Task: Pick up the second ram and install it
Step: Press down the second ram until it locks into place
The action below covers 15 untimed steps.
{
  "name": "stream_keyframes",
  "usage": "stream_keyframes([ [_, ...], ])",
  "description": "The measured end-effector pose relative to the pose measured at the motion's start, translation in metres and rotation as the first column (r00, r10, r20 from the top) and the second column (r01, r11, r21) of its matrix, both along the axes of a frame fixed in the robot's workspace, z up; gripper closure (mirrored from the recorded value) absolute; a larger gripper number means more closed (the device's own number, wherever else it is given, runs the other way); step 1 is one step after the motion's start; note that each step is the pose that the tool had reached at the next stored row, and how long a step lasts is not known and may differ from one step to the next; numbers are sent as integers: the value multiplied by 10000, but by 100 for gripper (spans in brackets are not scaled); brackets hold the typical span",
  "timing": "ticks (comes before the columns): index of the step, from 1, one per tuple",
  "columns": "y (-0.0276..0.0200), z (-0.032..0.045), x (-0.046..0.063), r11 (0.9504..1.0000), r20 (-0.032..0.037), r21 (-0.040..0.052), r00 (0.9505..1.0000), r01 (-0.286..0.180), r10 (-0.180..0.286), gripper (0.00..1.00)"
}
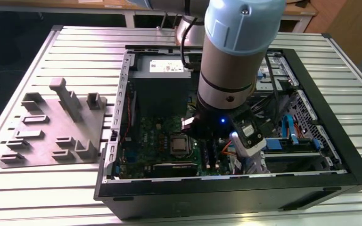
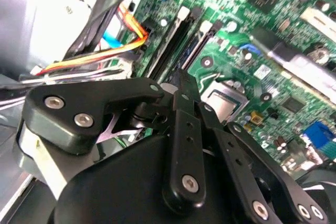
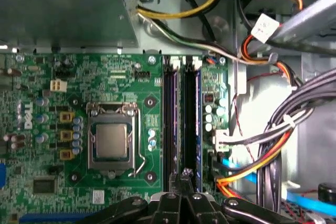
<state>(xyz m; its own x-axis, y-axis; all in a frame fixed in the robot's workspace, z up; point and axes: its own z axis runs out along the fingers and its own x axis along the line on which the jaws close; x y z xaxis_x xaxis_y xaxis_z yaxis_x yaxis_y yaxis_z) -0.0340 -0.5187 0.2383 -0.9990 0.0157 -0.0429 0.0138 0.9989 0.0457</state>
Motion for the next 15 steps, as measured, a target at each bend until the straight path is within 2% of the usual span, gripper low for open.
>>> stream_keyframes([
  [5,170,-2,0,10000,0,2,10000,1,-1,90],
  [7,215,-2,0,10000,0,1,10000,0,0,90],
  [11,230,40,1,10000,0,1,10000,-1,1,90],
  [15,230,46,0,10000,0,2,10000,0,0,90],
])
